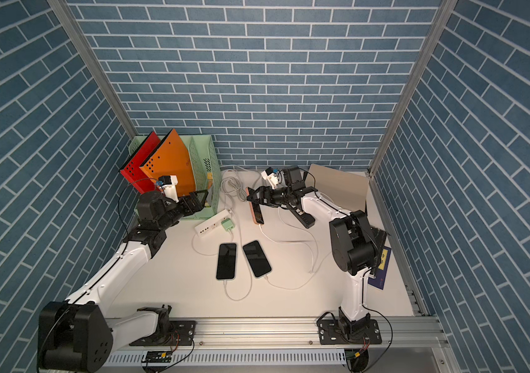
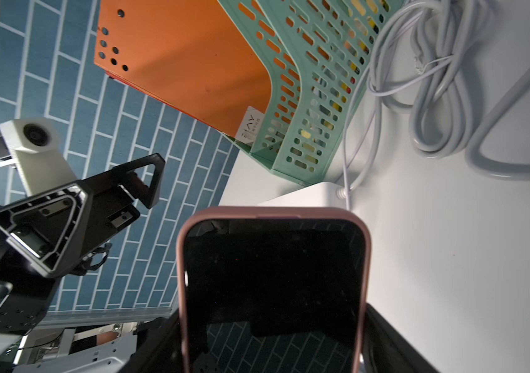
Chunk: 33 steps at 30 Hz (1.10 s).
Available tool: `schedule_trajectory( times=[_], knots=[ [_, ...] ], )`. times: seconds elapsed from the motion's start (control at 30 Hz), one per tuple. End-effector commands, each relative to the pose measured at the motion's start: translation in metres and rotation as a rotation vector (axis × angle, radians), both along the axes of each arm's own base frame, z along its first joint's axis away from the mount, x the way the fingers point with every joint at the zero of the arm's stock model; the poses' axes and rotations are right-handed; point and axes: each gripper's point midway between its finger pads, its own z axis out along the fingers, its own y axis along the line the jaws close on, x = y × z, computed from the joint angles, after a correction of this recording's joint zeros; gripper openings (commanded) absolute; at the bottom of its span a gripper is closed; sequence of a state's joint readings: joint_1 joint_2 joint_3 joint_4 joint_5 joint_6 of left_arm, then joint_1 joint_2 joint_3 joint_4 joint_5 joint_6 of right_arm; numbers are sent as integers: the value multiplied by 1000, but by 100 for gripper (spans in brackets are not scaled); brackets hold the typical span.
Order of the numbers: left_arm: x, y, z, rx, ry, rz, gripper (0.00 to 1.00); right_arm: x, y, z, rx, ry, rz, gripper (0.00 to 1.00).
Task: Unplug the charging cable from the phone
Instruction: Pick up the phone at the center of the board.
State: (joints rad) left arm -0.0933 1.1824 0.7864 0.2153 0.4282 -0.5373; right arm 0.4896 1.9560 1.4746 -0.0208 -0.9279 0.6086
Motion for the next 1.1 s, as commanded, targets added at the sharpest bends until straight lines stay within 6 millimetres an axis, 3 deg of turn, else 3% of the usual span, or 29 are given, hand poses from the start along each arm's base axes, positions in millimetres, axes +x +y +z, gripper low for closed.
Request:
schedule_trajectory(
  times=[0.0, 0.13, 0.37, 0.53, 0.8, 1.07],
  knots=[
    [-12, -27, 28, -131, -66, -137, 100, -12, 4, 57, 172, -26, 47, 48],
    [-25, -52, 41, -161, -82, -250, 100, -18, 1, 72, 202, -40, 49, 48],
    [-61, -116, 72, -186, -171, -547, 100, -34, -3, 99, 289, -64, 72, 48],
    [-77, -146, 78, -147, -197, -662, 100, -43, -4, 110, 308, -94, 91, 48],
    [-71, -159, 54, -132, -89, -701, 100, -62, -4, 133, 352, -168, 157, 48],
    [-72, -172, 43, -143, -43, -766, 100, -97, 4, 162, 415, -269, 305, 48]
  ],
)
